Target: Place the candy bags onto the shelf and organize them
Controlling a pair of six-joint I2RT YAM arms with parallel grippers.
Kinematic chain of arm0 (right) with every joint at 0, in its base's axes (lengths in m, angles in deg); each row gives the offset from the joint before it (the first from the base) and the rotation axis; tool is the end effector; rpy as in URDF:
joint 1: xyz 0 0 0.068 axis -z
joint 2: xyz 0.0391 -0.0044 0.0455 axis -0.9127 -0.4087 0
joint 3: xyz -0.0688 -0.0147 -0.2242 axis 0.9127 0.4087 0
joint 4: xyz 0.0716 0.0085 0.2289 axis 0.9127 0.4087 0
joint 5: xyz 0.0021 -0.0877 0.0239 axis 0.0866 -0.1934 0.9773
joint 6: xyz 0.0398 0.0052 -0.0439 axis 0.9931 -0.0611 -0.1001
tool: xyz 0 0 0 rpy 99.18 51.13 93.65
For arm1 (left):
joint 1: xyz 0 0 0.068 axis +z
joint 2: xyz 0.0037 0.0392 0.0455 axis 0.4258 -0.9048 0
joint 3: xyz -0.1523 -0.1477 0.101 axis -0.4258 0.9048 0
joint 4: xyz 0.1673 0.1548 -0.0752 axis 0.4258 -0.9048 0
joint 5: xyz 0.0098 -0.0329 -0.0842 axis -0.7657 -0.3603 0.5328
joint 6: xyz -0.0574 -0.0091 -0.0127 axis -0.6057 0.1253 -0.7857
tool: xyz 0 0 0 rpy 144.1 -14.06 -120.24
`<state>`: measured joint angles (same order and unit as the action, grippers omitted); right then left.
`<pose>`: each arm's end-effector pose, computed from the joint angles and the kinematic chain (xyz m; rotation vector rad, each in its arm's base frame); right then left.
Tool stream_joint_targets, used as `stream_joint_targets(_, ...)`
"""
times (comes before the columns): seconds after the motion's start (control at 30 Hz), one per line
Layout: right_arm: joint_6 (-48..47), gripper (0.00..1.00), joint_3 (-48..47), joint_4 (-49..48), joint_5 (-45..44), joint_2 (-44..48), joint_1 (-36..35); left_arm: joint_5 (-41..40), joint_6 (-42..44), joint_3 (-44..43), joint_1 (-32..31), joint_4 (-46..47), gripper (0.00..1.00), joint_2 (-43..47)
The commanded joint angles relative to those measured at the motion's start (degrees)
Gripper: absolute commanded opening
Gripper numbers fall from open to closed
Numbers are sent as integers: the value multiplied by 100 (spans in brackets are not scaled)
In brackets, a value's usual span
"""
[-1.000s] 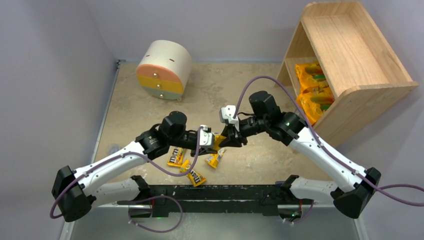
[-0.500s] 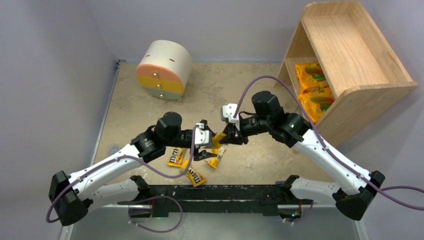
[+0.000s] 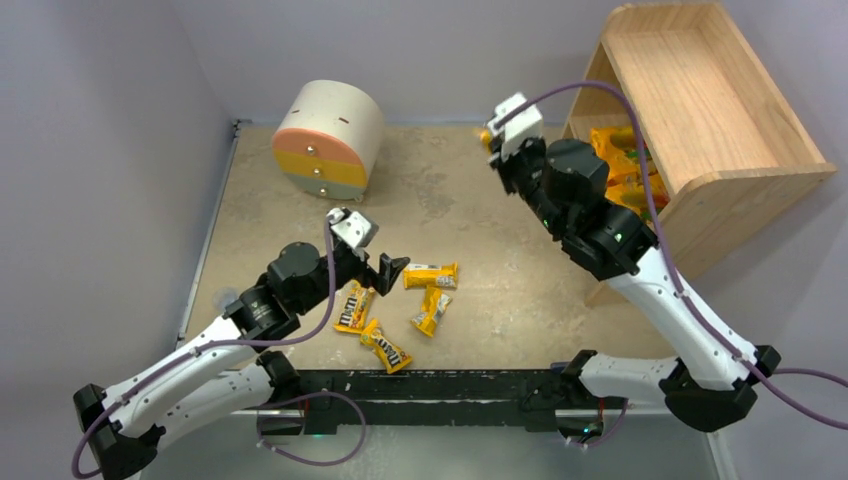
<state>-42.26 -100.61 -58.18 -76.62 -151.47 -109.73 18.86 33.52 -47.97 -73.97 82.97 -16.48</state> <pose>0.1755 0.1532 0.4354 -0.6316 1.5315 0.1747 0.1317 -0.1469 0.3009 0.6452 1.6220 -0.6230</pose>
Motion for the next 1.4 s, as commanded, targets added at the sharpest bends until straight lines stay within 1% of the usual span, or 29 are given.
stream_joint_targets(0.0,-1488,0,-913,-1825,-3399,-654,9,-741,-794,221,2,134,94,178)
stream_joint_targets(0.1,-2757,0,-1677,-2259,-4177,-1324,28,-743,-869,333,-5,145,95,229)
stream_joint_targets(0.17,-4159,0,-1787,-3466,-4688,-1746,176,-729,-907,406,-2,124,95,232)
stream_joint_targets(0.2,-4698,0,-1848,-4049,-4829,-1914,293,-744,-923,442,-1,122,95,227)
stream_joint_targets(0.23,-5044,0,-1973,-4274,-4888,-2082,475,-766,-940,477,-1,136,95,226)
stream_joint_targets(0.27,-5119,0,-2261,-4126,-4888,-2268,681,-781,-946,493,-1,128,96,204)
stream_joint_targets(0.37,-5184,0,-2698,-3826,-4755,-2722,1437,-780,-958,456,1,107,96,103)
stream_joint_targets(0.4,-5389,0,-2748,-3929,-4698,-2831,1585,-771,-956,433,0,98,96,79)
stream_joint_targets(0.47,-5882,0,-2768,-4493,-4548,-2994,1803,-762,-941,426,-6,114,96,24)
stream_joint_targets(0.5,-6058,0,-2841,-4559,-4428,-3084,1923,-750,-931,433,-5,141,96,-13)
stream_joint_targets(0.6,-6057,0,-3365,-4261,-4157,-3491,2361,-729,-936,421,-1,144,96,-124)
stream_joint_targets(0.7,-6243,0,-3583,-4387,-3863,-3826,2829,-666,-994,419,-1,112,97,-166)
stream_joint_targets(0.77,-6083,0,-3757,-4379,-3640,-4050,3057,-582,-1021,480,-1,192,97,-165)
stream_joint_targets(0.83,-5840,0,-3997,-3996,-3402,-4224,3225,-463,-988,513,-3,245,97,-201)
stream_joint_targets(0.97,-5943,0,-4014,-4048,-3304,-4450,3443,-646,-965,439,-1,136,97,-281)
stream_joint_targets(1.07,-5774,1,-4041,-3857,-3218,-4502,3504,-679,-947,451,-1,163,97,-286)
stream_joint_targets(1.2,-5486,4,-4096,-3425,-3209,-4516,3627,-695,-956,473,-6,144,98,-280)
stream_joint_targets(1.27,-5096,5,-4140,-3234,-3129,-4465,3669,-659,-973,490,-3,161,98,-274)
stream_joint_targets(1.37,-4481,15,-4342,-2591,-2910,-4406,3715,-666,-966,488,-1,163,98,-324)
